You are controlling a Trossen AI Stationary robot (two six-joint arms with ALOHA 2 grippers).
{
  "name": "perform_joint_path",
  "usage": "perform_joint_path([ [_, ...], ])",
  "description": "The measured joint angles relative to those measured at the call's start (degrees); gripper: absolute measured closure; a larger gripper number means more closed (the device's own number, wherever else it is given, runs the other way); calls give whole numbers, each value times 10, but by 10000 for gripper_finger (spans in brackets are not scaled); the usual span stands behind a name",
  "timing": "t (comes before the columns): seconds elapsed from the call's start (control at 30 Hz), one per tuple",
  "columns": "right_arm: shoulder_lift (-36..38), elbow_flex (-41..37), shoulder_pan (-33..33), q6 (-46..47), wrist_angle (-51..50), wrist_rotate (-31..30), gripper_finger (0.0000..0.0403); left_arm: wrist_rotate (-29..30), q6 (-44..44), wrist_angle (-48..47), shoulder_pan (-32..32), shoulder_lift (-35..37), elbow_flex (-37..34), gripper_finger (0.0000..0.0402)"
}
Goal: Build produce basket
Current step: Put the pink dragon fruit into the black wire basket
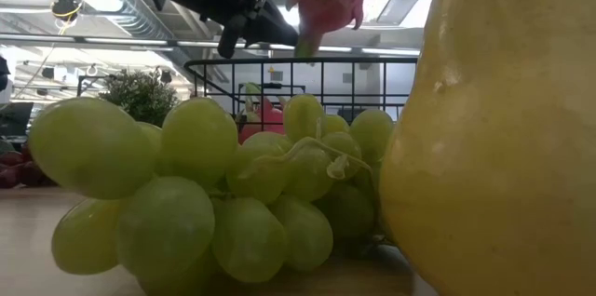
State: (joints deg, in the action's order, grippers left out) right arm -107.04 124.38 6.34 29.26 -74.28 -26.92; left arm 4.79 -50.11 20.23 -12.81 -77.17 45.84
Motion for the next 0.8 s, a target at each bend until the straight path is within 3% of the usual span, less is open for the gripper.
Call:
perform_joint_path([
  [0.37, 0, 0, 0, -2, 0, 11, 403, -1, 0, 0, -6, 0, 0, 328],
  [0.53, 0, 0, 0, -21, 14, 11, 403, -43, 0, 0, -6, 0, 0, 328],
  [0.8, 0, 0, 0, -28, 17, 11, 403, -59, 0, 0, -6, 0, 0, 328],
])
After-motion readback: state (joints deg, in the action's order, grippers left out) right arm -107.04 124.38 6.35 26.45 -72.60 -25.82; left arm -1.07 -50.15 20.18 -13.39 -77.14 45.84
